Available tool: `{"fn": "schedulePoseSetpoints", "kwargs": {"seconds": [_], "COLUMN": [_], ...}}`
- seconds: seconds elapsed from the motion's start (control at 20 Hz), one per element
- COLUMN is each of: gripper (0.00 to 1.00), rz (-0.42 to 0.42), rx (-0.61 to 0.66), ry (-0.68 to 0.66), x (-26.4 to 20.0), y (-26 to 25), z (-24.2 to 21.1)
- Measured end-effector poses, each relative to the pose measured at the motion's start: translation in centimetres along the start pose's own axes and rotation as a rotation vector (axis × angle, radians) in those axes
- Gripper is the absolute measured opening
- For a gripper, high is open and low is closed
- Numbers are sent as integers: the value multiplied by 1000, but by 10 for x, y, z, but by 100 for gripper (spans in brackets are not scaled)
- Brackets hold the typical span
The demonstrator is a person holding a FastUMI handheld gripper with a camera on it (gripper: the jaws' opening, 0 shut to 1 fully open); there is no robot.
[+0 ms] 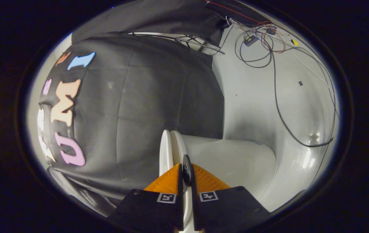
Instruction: Open the toilet lid.
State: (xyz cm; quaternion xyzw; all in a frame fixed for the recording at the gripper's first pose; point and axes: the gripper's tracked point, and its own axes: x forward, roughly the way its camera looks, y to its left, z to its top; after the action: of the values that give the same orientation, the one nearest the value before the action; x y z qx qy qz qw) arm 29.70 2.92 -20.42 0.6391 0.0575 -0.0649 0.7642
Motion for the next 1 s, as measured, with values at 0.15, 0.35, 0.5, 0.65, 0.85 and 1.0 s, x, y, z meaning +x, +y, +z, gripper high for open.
{"fn": "schedulePoseSetpoints", "kwargs": {"seconds": [0.15,0.35,0.5,0.65,0.85,1.0], "gripper": [7,4,4,3,3,3], "rz": [-27,-20,-36,-27,-14,7], "rx": [-56,-172,-259,-346,-498,-625], "ry": [15,14,9,-16,-32,-38], "x": [-1,-11,-20,-28,-40,-49], "y": [4,19,40,70,114,151], "z": [-4,-2,-5,-8,-21,-36]}}
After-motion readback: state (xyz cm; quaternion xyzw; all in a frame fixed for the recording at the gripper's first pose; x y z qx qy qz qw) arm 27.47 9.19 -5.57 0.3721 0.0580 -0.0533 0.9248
